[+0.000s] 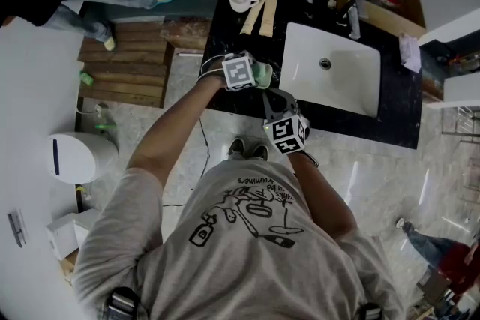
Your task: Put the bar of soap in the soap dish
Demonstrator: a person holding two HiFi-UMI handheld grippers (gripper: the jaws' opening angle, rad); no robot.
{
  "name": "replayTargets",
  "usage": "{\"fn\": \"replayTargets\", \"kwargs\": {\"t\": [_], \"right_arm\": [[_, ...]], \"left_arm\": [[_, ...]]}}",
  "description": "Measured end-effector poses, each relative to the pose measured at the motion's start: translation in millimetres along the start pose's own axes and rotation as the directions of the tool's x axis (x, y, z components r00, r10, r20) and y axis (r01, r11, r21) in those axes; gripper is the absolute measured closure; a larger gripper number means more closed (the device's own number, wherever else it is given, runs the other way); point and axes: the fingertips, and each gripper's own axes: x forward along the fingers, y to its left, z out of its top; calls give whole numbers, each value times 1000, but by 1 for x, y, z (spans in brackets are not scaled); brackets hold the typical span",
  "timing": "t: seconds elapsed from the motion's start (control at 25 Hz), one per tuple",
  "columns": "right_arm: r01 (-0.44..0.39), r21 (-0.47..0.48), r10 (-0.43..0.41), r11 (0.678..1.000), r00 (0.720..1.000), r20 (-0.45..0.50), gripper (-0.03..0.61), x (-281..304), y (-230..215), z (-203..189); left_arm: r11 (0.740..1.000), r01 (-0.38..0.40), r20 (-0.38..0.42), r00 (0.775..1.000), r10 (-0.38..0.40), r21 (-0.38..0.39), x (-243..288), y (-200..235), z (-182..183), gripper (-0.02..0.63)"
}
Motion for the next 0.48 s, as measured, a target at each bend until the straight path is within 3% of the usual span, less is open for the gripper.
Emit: {"fn": "replayTargets", "kwargs": {"t": [0.48], "right_arm": [[-24,2,24,1000,999,-33,555,9,-4,-1]], "left_arm": [[1000,2,6,1000,-2,15,-1,-1,3,333]]}}
